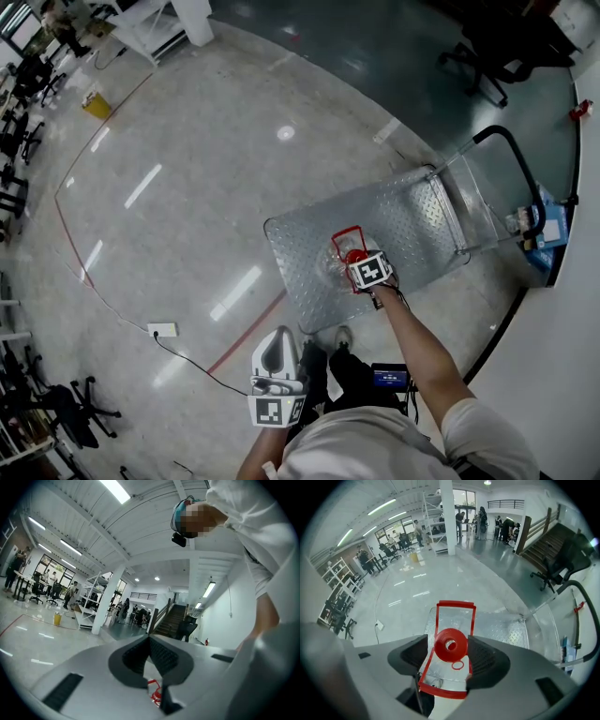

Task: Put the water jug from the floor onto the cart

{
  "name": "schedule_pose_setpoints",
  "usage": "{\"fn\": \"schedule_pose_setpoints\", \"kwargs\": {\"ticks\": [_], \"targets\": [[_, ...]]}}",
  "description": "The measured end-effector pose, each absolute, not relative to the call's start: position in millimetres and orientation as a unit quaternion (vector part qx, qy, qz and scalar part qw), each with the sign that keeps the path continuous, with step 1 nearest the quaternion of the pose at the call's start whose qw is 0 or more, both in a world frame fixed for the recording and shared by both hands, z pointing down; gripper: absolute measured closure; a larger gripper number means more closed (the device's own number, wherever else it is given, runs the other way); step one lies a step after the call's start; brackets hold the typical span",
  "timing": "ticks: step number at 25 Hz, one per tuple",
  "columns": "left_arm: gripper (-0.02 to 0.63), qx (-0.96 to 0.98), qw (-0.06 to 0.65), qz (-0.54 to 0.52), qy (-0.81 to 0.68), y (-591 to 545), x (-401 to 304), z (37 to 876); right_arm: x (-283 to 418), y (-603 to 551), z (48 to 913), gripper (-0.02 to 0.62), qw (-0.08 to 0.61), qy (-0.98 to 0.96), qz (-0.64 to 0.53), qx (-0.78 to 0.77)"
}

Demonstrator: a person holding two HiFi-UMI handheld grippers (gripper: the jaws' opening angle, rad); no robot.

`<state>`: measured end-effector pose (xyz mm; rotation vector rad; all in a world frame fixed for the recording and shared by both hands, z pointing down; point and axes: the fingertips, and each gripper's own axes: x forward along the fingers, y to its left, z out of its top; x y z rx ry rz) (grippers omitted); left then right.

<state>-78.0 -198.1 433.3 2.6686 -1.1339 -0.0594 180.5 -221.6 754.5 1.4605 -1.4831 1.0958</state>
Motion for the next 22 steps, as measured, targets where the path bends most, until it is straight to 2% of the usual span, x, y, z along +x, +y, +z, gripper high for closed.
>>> {"fn": "schedule_pose_setpoints", "kwargs": {"ticks": [3,4,7,9,16,22], "targets": [[0.603,0.917,0.113,-0.03,-0.382,-196.5,-75.0,424.4,184.7,-226.5,712.2,0.329,0.332,-0.595,0.404,0.61],[0.603,0.918,0.109,-0.034,-0.378,-196.2,-73.7,420.0,186.1,-229.9,689.6,0.365,0.305,-0.603,0.385,0.628],[0.603,0.923,0.1,-0.044,-0.369,-196.0,-68.4,405.9,190.6,-229.4,610.7,0.541,0.229,-0.616,0.312,0.687],[0.603,0.926,0.094,-0.048,-0.362,-195.8,-63.3,395.9,190.1,-219.6,553.9,0.579,0.184,-0.621,0.255,0.718],[0.603,0.939,0.072,-0.069,-0.328,-181.7,-44.4,356.2,150.7,-144.5,370.3,0.583,0.029,-0.646,0.049,0.761],[0.603,0.947,0.08,-0.07,-0.302,-158.6,-33.2,355.6,129.2,-89.7,397.8,0.583,0.033,-0.641,0.077,0.763]]}}
